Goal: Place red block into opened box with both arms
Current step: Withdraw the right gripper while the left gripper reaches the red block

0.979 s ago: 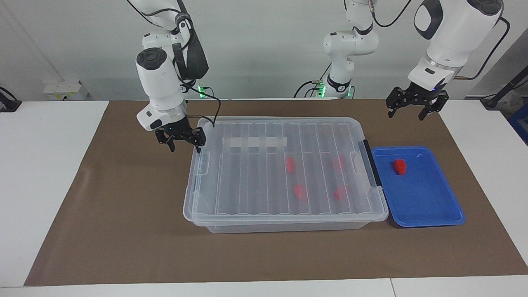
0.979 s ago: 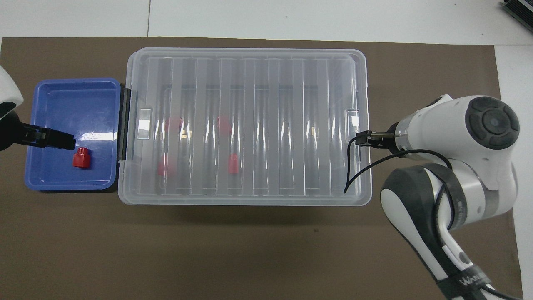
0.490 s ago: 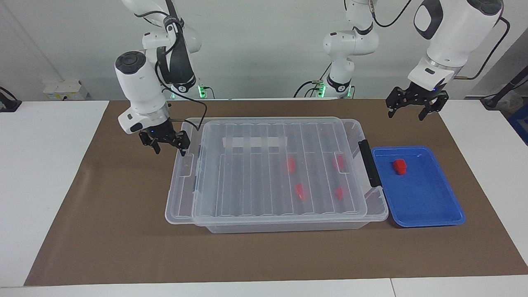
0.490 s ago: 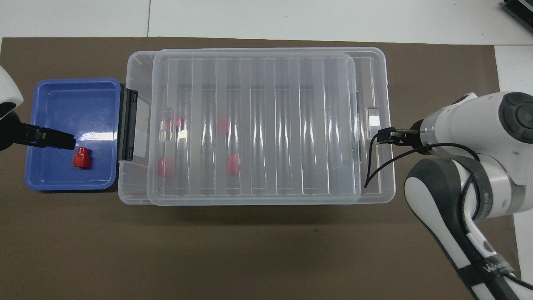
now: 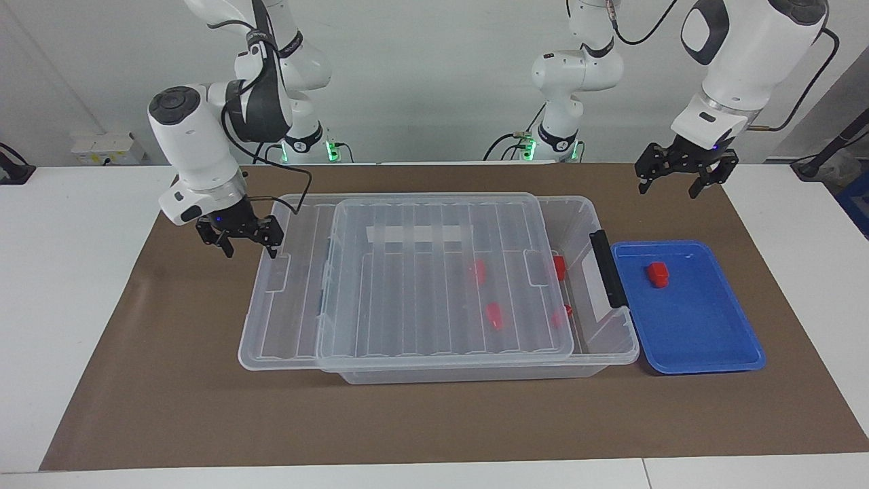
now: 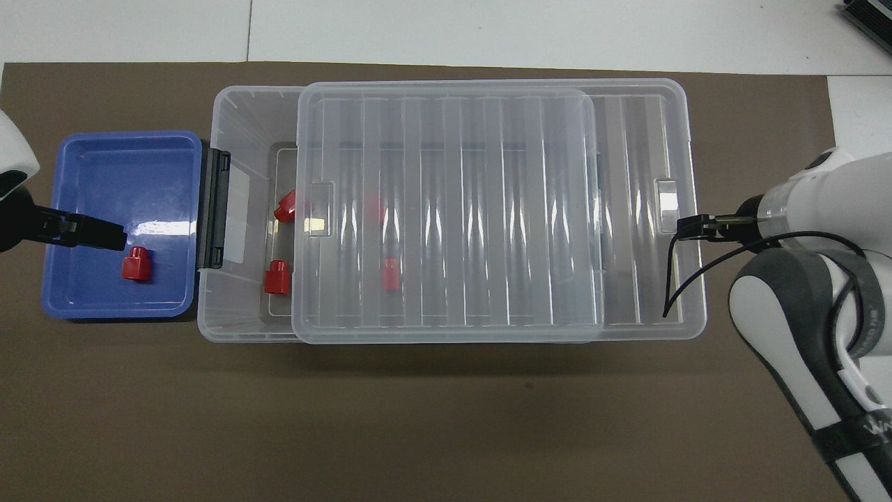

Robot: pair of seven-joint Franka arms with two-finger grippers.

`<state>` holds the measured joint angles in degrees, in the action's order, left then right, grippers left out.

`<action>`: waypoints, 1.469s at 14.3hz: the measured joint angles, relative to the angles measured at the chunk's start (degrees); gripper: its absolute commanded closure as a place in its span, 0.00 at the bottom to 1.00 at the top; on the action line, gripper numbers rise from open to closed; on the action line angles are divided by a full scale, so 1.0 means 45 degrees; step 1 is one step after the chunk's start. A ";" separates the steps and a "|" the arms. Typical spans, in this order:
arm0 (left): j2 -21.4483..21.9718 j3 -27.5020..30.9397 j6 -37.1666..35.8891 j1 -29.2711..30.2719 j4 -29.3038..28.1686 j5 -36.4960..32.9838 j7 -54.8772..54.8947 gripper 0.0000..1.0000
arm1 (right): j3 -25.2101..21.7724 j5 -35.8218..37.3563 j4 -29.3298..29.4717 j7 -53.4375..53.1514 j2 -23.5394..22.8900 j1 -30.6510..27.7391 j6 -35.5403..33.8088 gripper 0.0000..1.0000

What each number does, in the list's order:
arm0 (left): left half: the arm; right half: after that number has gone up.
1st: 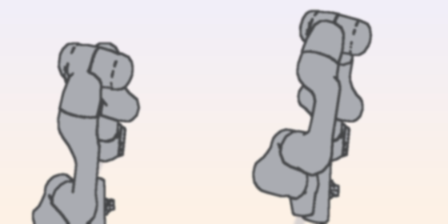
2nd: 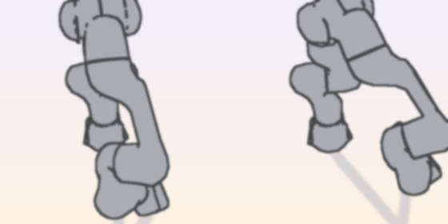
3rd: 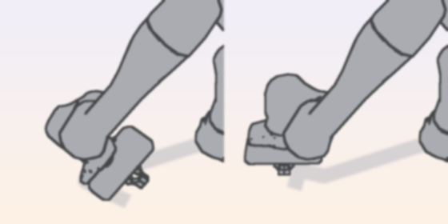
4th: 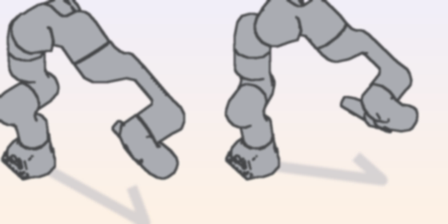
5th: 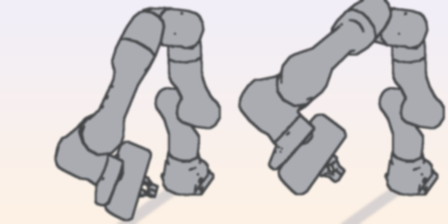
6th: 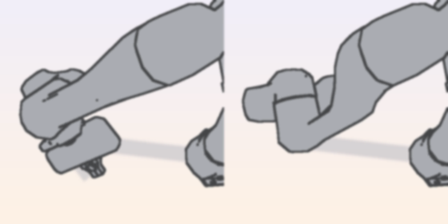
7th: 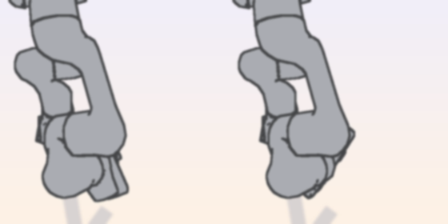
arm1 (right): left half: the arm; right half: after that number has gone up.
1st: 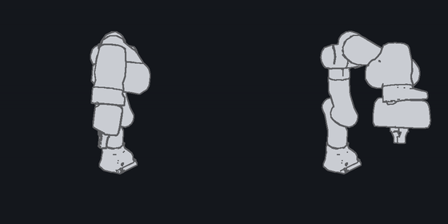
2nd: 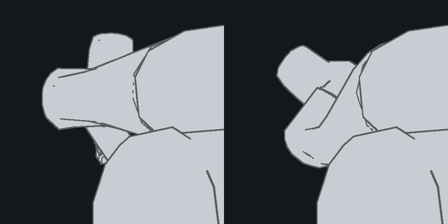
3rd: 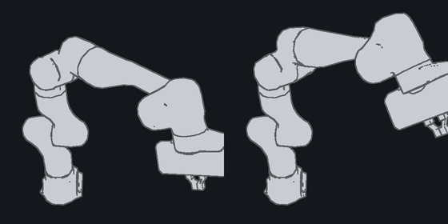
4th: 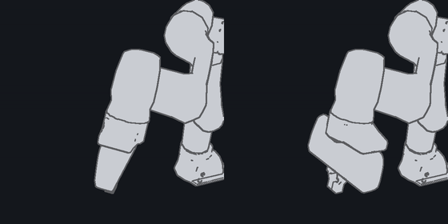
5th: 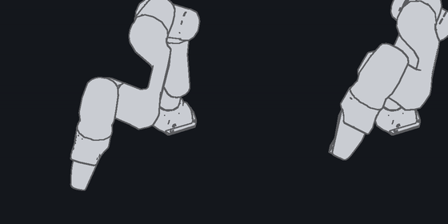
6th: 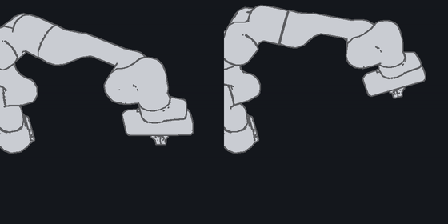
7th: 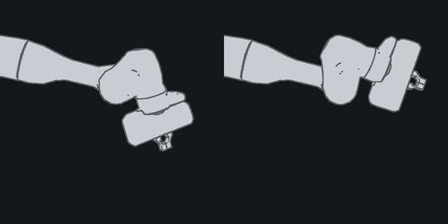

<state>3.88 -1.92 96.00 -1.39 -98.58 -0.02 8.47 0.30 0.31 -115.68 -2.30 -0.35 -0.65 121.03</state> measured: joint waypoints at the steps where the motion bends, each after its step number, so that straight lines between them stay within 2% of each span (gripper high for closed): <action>1: 0.0000 0.0000 0.0000 0.0000 0.0000 0.0000 0.0000 0.00 | -0.0003 0.0000 0.0000 0.0342 0.0000 -0.0223 0.0000 0.03; 13: 0.0000 0.0000 0.0000 0.0000 0.0000 0.0000 0.0000 0.00 | -0.0030 0.0005 0.0013 0.2807 0.0004 -0.2040 0.0000 0.03; 18: 0.0000 0.0000 0.0000 0.0000 0.0000 0.0000 0.0000 0.00 | -0.0034 0.0006 0.0160 0.2895 0.0002 -0.2141 -0.0036 0.01; 21: 0.0000 0.0000 0.0000 0.0000 0.0000 0.0000 0.0000 0.00 | -0.0031 0.0009 0.0860 0.2837 0.0004 -0.2105 -0.0574 0.00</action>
<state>3.88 -1.92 96.00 -1.39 -98.58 -0.02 8.47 0.16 0.35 -111.81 10.46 -0.33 -10.13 118.45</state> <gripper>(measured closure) 0.000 0.004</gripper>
